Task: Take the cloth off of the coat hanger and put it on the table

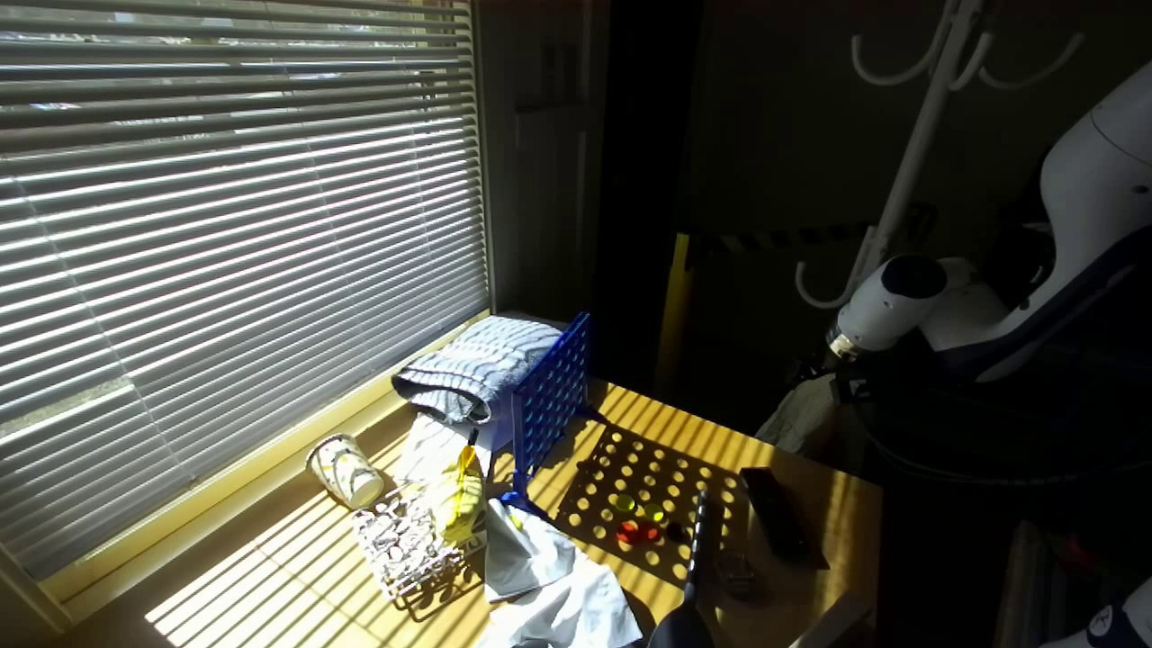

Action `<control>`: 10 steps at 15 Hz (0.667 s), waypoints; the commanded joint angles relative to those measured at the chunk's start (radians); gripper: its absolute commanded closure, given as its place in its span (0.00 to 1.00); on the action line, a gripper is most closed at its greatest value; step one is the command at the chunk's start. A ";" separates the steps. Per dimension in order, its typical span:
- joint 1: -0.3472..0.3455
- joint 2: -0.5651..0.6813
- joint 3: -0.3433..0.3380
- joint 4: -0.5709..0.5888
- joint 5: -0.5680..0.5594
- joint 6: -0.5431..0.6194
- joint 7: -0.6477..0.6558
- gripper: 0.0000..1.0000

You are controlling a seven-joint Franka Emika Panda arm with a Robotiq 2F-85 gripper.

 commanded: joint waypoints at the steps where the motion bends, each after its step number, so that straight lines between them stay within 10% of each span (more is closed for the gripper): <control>1: 0.006 -0.011 0.005 -0.032 0.053 -0.039 -0.032 0.00; 10: 0.008 -0.049 0.003 -0.054 0.140 -0.128 -0.072 0.00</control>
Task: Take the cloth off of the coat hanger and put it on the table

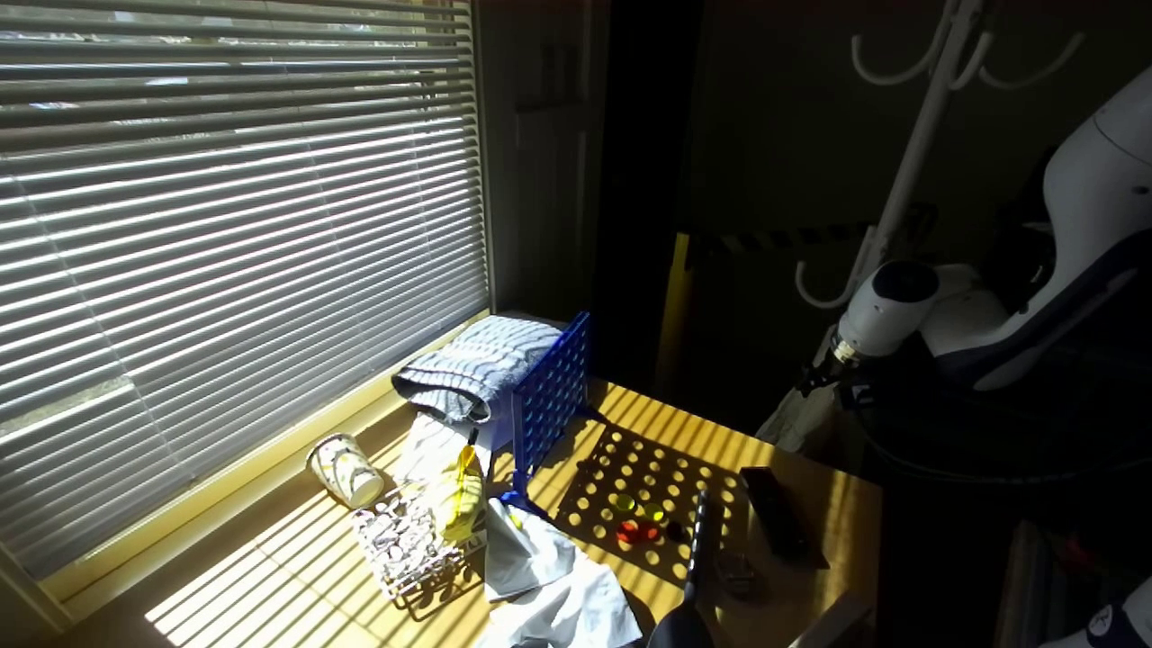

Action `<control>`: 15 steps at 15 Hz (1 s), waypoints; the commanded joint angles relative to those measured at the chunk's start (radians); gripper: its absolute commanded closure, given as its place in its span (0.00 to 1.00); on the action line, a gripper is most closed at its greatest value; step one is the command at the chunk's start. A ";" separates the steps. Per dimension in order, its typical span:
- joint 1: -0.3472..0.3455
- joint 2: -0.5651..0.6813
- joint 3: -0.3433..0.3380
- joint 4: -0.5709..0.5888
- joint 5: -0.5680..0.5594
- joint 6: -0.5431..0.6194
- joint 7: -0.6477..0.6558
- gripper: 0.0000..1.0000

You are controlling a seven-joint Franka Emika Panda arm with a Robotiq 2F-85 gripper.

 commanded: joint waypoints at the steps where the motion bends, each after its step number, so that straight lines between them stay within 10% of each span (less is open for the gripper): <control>1: 0.001 -0.041 -0.001 -0.012 0.022 -0.035 -0.013 0.00; 12: -0.009 -0.069 -0.029 0.027 -0.060 -0.038 0.067 0.00; 15: -0.007 -0.060 -0.029 0.040 -0.078 -0.036 0.082 0.34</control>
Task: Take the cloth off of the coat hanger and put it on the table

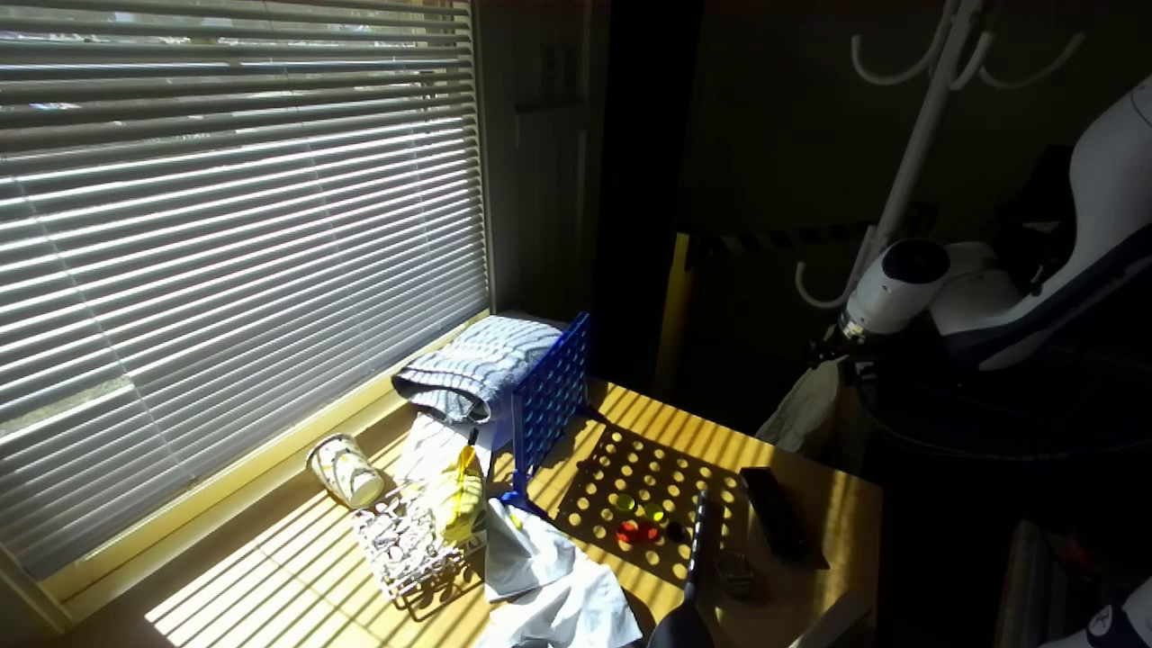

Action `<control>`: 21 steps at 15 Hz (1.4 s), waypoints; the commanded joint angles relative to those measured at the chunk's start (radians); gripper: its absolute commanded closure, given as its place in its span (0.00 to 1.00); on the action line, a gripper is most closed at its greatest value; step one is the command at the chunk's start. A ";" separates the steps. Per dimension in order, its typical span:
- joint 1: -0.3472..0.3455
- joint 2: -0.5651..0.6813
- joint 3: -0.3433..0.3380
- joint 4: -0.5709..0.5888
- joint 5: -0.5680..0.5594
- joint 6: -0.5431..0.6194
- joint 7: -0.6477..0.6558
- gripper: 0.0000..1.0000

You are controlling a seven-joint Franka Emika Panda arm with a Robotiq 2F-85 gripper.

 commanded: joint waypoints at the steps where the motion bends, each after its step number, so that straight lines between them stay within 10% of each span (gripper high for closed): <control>1: 0.001 0.001 -0.002 0.015 -0.049 -0.005 0.049 0.41; 9: 0.001 -0.007 -0.001 0.017 -0.066 0.007 0.050 0.98; 21: 0.005 -0.096 0.007 -0.009 -0.055 0.025 0.032 1.00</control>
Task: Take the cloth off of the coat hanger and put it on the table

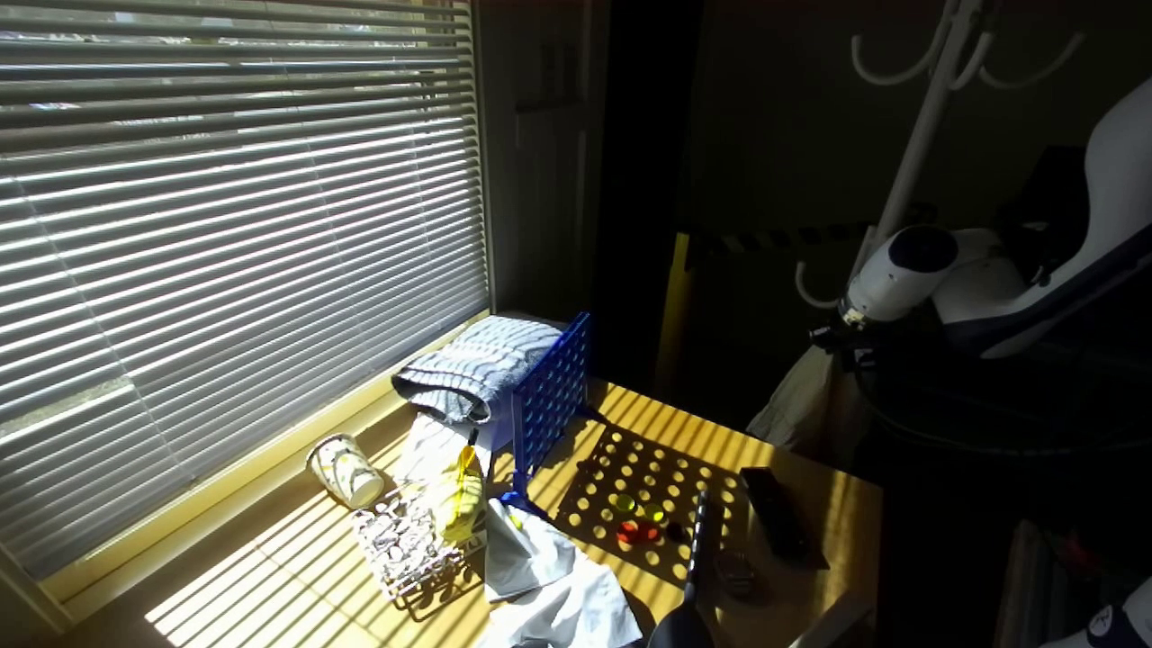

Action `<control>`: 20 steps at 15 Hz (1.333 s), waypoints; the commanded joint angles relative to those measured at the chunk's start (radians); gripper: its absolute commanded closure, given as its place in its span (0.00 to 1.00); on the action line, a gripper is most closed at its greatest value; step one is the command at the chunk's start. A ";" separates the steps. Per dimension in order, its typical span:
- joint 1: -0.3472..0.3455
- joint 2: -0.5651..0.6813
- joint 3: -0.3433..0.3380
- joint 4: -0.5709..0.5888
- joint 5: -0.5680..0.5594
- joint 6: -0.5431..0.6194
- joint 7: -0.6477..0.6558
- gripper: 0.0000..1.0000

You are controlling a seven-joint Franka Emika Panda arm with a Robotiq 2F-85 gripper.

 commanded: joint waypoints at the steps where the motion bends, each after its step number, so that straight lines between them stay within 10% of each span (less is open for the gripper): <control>1: 0.003 -0.063 0.002 -0.022 -0.025 0.010 0.017 1.00; 20: 0.030 -0.232 0.055 -0.051 -0.014 -0.015 -0.021 1.00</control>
